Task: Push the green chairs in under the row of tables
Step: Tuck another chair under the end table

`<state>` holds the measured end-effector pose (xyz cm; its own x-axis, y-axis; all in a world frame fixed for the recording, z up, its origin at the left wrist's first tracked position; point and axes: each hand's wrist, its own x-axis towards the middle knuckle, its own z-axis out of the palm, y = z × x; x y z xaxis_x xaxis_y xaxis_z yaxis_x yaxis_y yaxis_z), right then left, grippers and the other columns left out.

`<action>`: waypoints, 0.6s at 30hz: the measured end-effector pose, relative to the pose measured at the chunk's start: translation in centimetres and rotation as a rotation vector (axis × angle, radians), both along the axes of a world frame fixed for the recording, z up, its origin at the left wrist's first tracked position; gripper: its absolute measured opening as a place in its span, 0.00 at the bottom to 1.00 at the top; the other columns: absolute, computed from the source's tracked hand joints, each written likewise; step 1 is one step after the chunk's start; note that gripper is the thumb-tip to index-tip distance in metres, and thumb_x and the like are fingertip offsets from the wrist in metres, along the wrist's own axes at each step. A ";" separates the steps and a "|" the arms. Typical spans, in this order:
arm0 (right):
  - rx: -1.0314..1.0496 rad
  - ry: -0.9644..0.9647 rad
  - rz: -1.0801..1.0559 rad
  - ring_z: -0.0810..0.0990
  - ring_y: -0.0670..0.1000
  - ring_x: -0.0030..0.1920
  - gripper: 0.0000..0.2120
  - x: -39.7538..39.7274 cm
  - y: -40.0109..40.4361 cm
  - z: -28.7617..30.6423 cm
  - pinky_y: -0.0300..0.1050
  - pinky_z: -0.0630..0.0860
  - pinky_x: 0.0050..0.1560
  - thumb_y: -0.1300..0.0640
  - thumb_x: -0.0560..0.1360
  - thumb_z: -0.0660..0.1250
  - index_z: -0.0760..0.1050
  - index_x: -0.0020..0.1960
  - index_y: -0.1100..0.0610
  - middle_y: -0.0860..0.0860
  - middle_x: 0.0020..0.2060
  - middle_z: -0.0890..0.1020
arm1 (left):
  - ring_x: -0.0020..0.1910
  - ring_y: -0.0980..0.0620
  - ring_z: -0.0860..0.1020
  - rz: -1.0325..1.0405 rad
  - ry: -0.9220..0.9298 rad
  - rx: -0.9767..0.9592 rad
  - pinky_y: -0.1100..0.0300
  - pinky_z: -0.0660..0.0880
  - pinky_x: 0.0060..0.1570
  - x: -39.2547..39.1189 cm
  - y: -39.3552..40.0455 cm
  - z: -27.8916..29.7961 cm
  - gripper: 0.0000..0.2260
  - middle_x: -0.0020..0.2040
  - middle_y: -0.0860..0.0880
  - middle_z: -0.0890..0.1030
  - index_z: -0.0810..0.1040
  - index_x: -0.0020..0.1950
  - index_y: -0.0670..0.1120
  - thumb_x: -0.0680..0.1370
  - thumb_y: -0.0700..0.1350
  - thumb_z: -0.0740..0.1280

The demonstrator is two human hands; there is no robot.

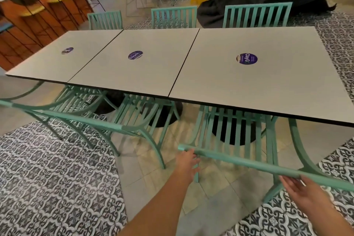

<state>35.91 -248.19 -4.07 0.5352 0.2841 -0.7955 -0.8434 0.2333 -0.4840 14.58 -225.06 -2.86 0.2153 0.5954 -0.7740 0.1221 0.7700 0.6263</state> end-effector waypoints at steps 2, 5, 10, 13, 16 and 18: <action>-0.048 0.004 -0.025 0.76 0.57 0.52 0.10 0.1 0.3 -0.3 0.52 0.71 0.63 0.57 0.82 0.53 0.69 0.47 0.60 0.58 0.54 0.75 | 0.52 0.45 0.81 0.020 0.002 0.005 0.50 0.78 0.46 0.0 0.0 -0.2 0.13 0.58 0.41 0.79 0.72 0.64 0.40 0.82 0.42 0.59; -0.108 0.014 -0.063 0.76 0.56 0.46 0.11 0.2 1.1 -0.1 0.51 0.69 0.63 0.57 0.83 0.52 0.67 0.45 0.59 0.58 0.59 0.71 | 0.46 0.44 0.82 0.058 0.030 0.015 0.51 0.80 0.42 0.5 0.4 -0.5 0.11 0.56 0.37 0.79 0.73 0.62 0.36 0.82 0.39 0.59; -0.134 0.019 -0.069 0.80 0.57 0.39 0.11 0.4 1.3 -0.2 0.49 0.68 0.64 0.57 0.82 0.52 0.66 0.43 0.58 0.58 0.47 0.74 | 0.35 0.47 0.82 0.056 0.207 0.035 0.57 0.78 0.31 1.5 1.1 -0.6 0.10 0.49 0.36 0.82 0.75 0.57 0.33 0.81 0.37 0.59; -0.149 0.027 -0.100 0.82 0.54 0.32 0.11 0.0 1.5 0.3 0.48 0.68 0.62 0.57 0.83 0.51 0.67 0.43 0.58 0.56 0.43 0.74 | 0.34 0.47 0.82 0.065 0.227 0.048 0.58 0.76 0.29 1.8 1.5 -0.8 0.11 0.48 0.36 0.82 0.74 0.59 0.33 0.81 0.37 0.59; -0.135 0.024 -0.115 0.76 0.54 0.41 0.11 0.1 1.4 0.2 0.50 0.68 0.66 0.57 0.83 0.51 0.67 0.44 0.58 0.56 0.43 0.74 | 0.35 0.47 0.81 0.038 0.206 0.017 0.57 0.76 0.30 1.7 1.4 -0.7 0.12 0.51 0.35 0.82 0.72 0.62 0.33 0.81 0.37 0.58; -0.122 0.009 -0.139 0.76 0.53 0.40 0.12 0.1 1.4 0.0 0.50 0.67 0.66 0.57 0.83 0.51 0.67 0.44 0.58 0.56 0.43 0.74 | 0.36 0.47 0.81 0.003 0.204 0.024 0.57 0.76 0.33 1.4 1.4 -0.2 0.12 0.50 0.36 0.82 0.73 0.61 0.34 0.81 0.38 0.58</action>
